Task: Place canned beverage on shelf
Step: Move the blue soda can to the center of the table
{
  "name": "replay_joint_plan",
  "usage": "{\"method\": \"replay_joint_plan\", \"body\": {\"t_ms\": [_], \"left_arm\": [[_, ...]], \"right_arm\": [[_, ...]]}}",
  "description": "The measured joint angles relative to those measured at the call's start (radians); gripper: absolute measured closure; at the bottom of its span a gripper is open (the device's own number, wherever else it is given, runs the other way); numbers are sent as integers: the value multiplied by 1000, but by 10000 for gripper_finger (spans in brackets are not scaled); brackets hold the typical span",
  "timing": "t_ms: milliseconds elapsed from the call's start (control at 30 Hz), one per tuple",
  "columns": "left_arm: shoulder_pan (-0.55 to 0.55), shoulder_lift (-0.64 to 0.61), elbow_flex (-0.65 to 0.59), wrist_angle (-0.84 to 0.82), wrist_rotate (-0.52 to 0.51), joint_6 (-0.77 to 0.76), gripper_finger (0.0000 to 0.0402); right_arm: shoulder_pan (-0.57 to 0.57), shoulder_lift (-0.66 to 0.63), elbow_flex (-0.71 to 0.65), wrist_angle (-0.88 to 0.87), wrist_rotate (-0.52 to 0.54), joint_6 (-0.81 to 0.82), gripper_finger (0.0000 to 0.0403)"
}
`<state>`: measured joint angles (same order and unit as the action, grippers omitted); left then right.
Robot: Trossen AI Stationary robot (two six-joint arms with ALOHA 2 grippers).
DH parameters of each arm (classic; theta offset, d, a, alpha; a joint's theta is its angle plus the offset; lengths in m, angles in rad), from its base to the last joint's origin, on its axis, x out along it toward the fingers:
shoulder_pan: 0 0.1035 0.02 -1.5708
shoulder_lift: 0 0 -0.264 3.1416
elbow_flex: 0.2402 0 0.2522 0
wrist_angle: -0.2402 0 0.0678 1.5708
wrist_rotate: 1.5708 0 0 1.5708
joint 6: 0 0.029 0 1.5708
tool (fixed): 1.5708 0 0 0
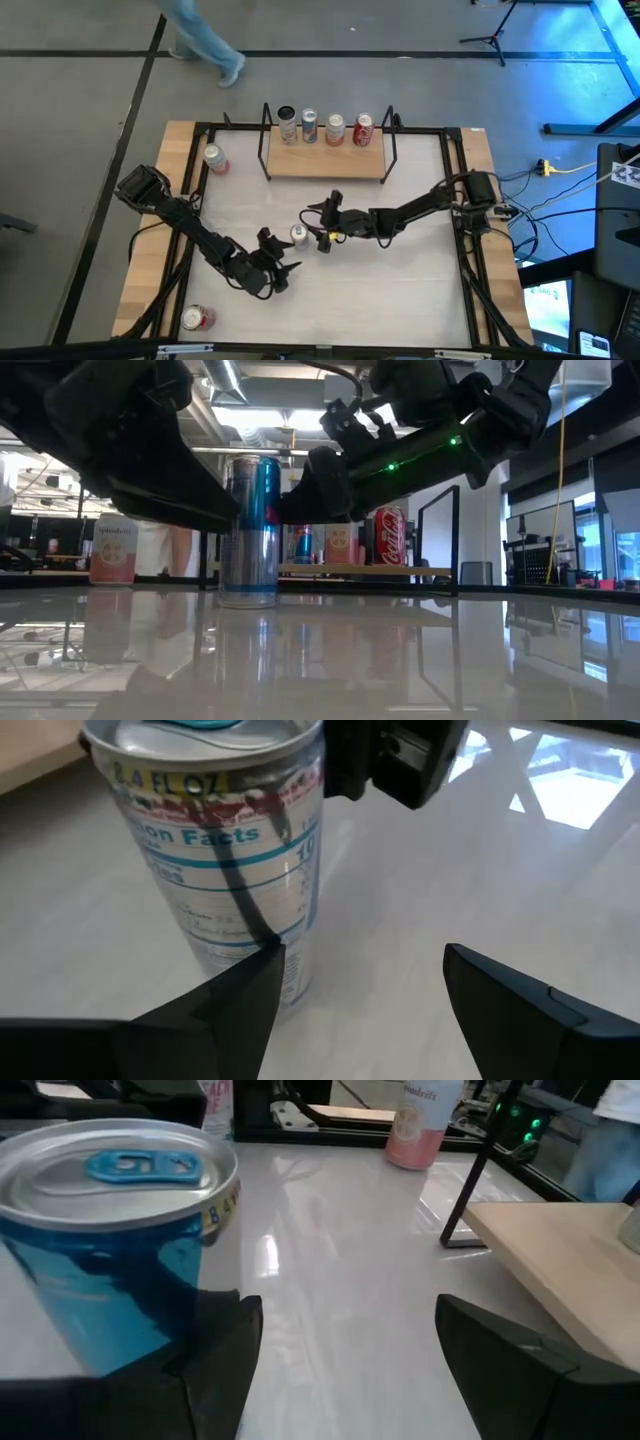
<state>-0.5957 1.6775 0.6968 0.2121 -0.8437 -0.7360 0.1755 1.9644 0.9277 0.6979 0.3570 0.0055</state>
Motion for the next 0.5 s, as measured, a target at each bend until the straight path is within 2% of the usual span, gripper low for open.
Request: {"method": "replay_joint_plan", "body": {"t_ms": [500], "left_arm": [[-13,0,0,-3,10,-46,134]], "right_arm": [[35,-3,2,-62,45,98,102]]}}
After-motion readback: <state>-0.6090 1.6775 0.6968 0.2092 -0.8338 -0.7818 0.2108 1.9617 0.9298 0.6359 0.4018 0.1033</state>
